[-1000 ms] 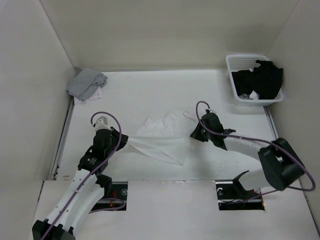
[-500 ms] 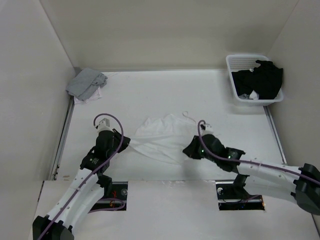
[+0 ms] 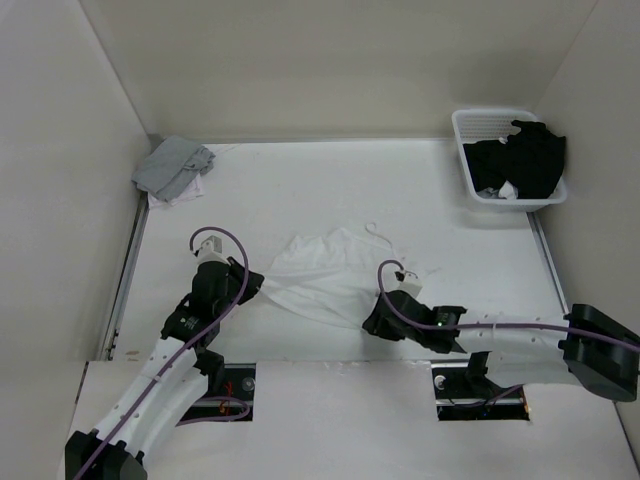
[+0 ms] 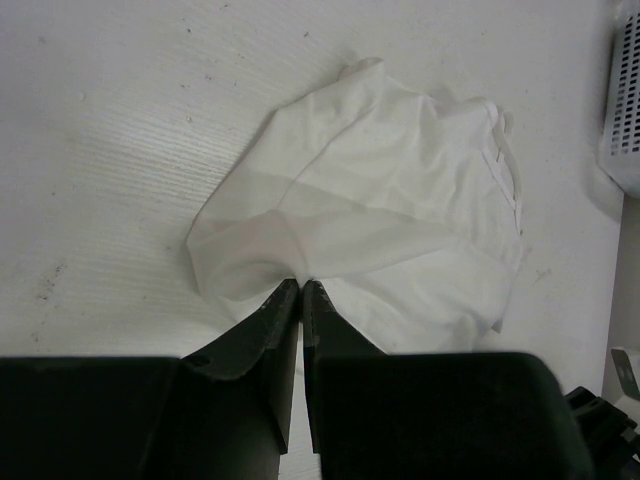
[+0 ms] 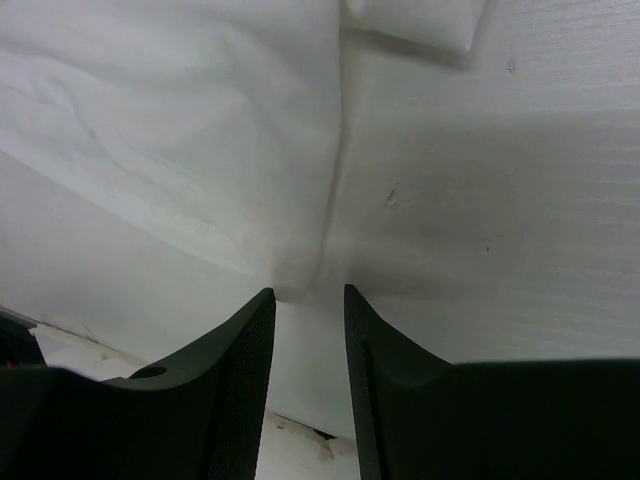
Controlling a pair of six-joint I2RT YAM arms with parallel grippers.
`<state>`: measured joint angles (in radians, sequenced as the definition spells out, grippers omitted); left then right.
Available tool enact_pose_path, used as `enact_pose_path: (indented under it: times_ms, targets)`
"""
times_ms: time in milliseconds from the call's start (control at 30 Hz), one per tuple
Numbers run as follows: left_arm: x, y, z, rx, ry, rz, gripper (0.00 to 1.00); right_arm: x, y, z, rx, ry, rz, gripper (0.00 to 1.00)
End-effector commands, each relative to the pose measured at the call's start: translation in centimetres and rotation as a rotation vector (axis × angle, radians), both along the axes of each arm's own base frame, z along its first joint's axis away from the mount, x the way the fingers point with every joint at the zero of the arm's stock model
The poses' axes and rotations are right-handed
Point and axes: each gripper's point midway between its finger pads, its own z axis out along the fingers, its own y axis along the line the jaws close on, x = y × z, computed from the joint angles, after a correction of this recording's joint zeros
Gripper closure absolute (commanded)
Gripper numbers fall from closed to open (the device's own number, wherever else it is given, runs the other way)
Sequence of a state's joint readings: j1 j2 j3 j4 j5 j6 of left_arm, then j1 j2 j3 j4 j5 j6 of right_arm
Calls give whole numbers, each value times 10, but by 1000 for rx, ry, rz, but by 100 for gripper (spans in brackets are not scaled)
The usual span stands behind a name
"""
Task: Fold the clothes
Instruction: Flatten the tank top out
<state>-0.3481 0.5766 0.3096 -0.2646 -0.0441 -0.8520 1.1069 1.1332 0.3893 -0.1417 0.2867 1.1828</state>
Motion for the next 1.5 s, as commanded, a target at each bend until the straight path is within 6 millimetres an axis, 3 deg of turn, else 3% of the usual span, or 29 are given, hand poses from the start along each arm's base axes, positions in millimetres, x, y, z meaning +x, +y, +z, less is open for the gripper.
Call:
enact_pose_path:
  times_ms: [0,100,267,367,433,533,633,833,933,1033,1133,1233,1300,1367,1467]
  targets:
    - [5,-5,12,-15,-62,-25,96,15,9,11,54,-40,-64,62]
    - [5,-5,12,-15,-62,-25,96,19,9,7,60,-35,-73,66]
    - [8,-5,16,-14,-67,-22,96,22,15,9,74,-29,-50,85]
    - [13,-6,31,-25,-100,-18,96,35,20,37,124,-101,-33,95]
    - [18,-8,49,-37,-143,-19,96,44,20,74,168,-193,-15,98]
    - [25,-9,97,-65,-250,-21,97,51,5,143,212,-340,-14,98]
    - [25,-11,156,-115,-372,-22,97,51,-29,218,213,-486,-60,99]
    - [-5,0,299,-235,-668,-11,97,21,-77,349,279,-701,-64,99]
    - [-27,9,356,-284,-783,-2,97,9,-88,396,320,-771,-53,100]
    - [-40,19,388,-307,-849,26,97,1,-87,423,336,-813,-23,99]
    - [-29,17,386,-331,-822,43,96,6,-85,430,284,-874,-47,99]
    - [0,2,354,-353,-721,37,96,22,-73,423,244,-939,-64,99]
    - [22,-6,325,-366,-647,49,96,38,-53,409,241,-941,-32,99]
    - [43,-7,302,-361,-596,77,96,67,-32,385,231,-881,-7,99]
    - [79,-1,278,-358,-537,136,96,121,-17,361,233,-823,5,99]
